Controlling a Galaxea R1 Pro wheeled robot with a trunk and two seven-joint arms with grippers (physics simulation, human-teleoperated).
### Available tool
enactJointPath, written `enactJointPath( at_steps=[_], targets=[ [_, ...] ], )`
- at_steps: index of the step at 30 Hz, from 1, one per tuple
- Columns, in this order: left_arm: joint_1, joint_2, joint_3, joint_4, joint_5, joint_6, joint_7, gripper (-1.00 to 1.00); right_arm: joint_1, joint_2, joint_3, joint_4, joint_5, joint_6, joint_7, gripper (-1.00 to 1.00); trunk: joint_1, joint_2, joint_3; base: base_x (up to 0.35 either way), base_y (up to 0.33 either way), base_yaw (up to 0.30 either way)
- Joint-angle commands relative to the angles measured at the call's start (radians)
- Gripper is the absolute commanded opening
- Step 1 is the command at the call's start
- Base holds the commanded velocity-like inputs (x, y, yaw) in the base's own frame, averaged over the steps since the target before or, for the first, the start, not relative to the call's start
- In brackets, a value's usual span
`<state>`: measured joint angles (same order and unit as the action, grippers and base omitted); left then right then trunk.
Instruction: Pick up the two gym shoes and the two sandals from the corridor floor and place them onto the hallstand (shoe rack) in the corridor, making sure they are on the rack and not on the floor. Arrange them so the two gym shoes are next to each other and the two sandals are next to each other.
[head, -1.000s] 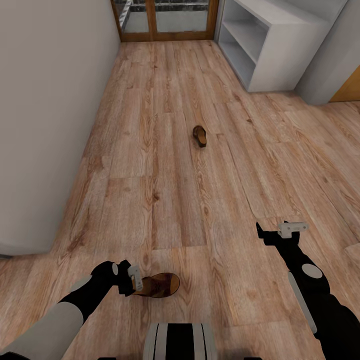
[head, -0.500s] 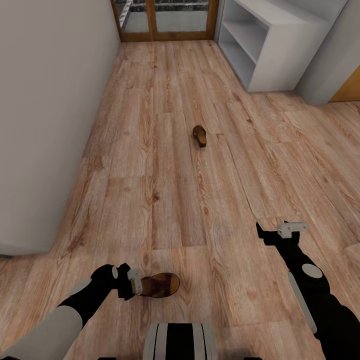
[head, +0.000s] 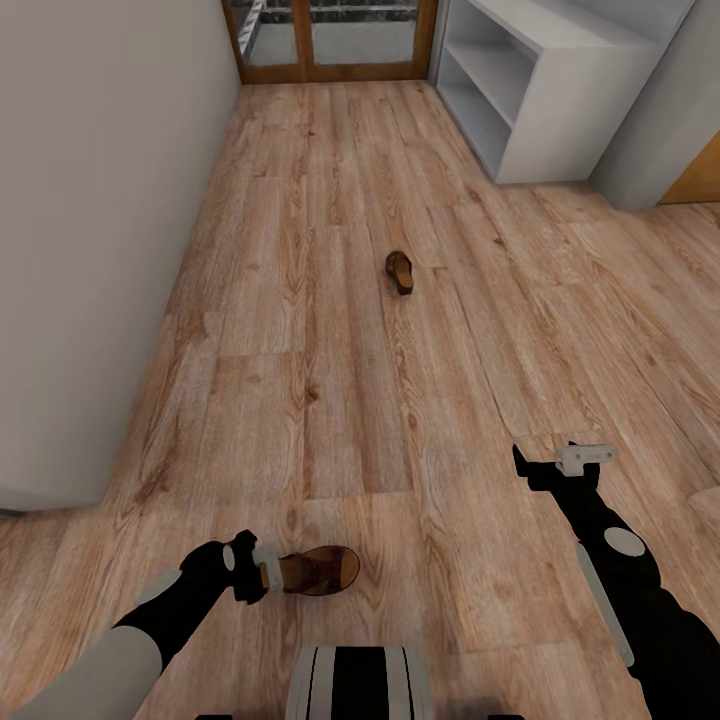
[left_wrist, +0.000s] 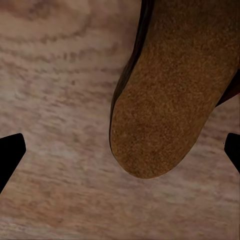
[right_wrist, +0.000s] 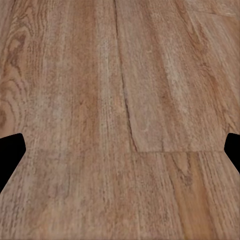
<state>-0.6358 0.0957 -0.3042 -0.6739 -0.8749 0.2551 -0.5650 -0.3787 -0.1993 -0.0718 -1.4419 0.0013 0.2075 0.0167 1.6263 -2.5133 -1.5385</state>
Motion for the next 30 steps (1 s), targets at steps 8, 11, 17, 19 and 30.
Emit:
enactJointPath(
  at_steps=[8, 11, 17, 19, 30],
  targets=[
    [0.002, 0.001, -0.004, -0.001, -0.003, 0.004, 0.008, 1.0, 0.0, 0.0, 0.0, -0.002, 0.0, 0.006, 0.002, 1.0, 0.0, 0.0, -0.001, 0.0, 0.0, 0.0],
    [0.002, 0.001, -0.004, -0.001, -0.003, 0.005, 0.01, 1.0, 0.0, 0.0, 0.0, -0.002, 0.0, 0.006, 0.002, 1.0, 0.0, 0.0, -0.001, 0.0, 0.0, 0.0],
    [0.002, -0.003, -0.004, -0.001, -0.003, 0.005, 0.012, 1.0, 0.0, 0.0, -0.001, -0.002, 0.0, 0.006, 0.002, 1.0, 0.0, 0.0, -0.001, 0.0, 0.0, 0.0],
    [0.002, -0.005, -0.004, -0.001, -0.004, 0.004, 0.012, 1.0, 0.0, 0.0, -0.001, -0.002, 0.0, 0.006, 0.002, 1.0, 0.0, 0.0, -0.001, 0.0, 0.0, 0.0],
    [0.002, -0.012, -0.006, -0.002, -0.005, 0.005, 0.013, 1.0, 0.0, 0.0, -0.002, -0.003, 0.0, 0.006, 0.002, 1.0, 0.002, -0.001, -0.016, 0.0, 0.0, 0.0]
  ],
)
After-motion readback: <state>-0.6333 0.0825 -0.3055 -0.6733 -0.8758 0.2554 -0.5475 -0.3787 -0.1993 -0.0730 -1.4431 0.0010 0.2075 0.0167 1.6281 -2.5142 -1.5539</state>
